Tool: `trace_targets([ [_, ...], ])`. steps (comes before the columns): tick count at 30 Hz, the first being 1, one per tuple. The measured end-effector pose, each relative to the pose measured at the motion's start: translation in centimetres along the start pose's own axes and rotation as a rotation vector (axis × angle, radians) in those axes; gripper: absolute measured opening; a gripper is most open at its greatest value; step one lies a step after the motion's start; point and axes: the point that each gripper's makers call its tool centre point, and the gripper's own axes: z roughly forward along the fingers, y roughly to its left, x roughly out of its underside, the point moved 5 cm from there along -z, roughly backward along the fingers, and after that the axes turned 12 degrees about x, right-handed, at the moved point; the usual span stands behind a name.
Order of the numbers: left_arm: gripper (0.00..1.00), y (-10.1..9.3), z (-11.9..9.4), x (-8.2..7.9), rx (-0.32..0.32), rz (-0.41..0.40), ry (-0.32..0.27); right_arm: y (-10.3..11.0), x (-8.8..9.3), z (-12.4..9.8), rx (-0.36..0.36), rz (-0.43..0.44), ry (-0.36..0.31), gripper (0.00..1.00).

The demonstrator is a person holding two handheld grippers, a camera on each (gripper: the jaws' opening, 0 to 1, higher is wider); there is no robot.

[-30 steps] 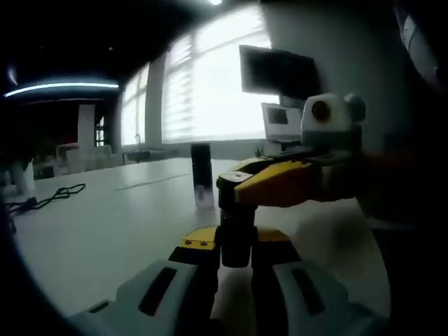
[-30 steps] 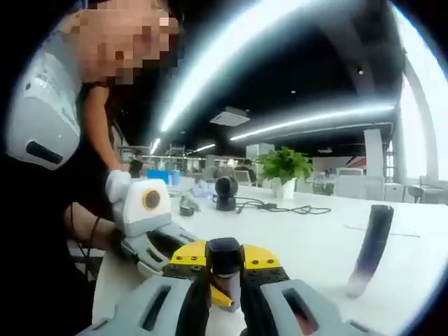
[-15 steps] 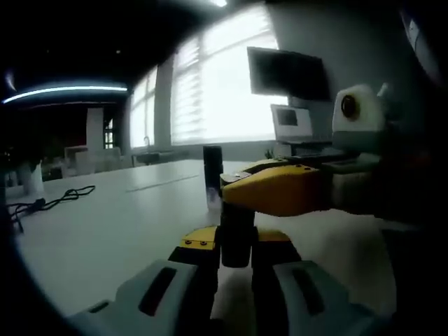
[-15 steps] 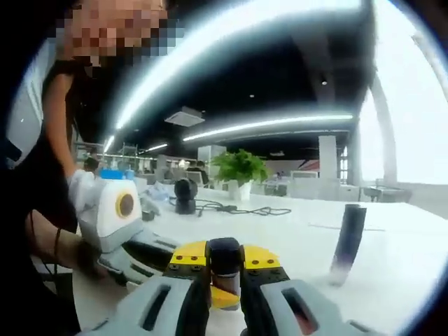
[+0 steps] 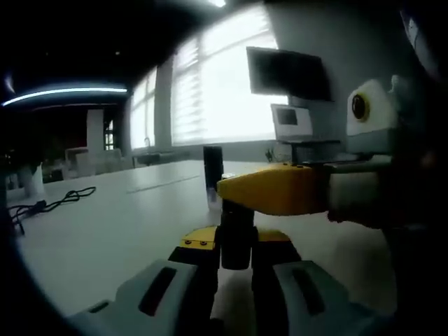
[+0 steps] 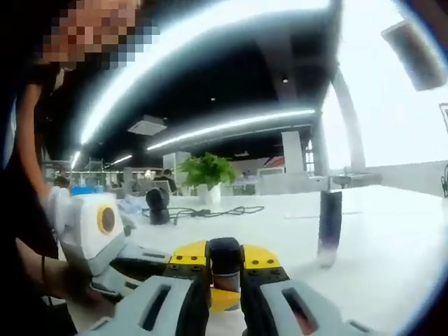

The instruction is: Pick up cosmetic bottle twist off cap place on table pick up cap screw tight cap place on table

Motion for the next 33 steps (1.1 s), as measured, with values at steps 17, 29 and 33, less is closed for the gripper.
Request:
trace_targets([
  [17, 0.07, -0.3, -0.2, -0.3, -0.013, 0.048, -0.003, -0.2, -0.1, -0.1, 0.072, 0.077, 0.005, 0.09],
  [29, 0.07, 0.0, 0.0, -0.3, 0.012, 0.007, -0.027, -1.0, -0.9, -0.6, -0.001, 0.081, -0.064, 0.23],
  [33, 0.07, -0.3, 0.2, -0.1, 0.030, 0.000, -0.017, -1.2, -1.0, -0.5, -0.055, 0.061, -0.068, 0.23],
])
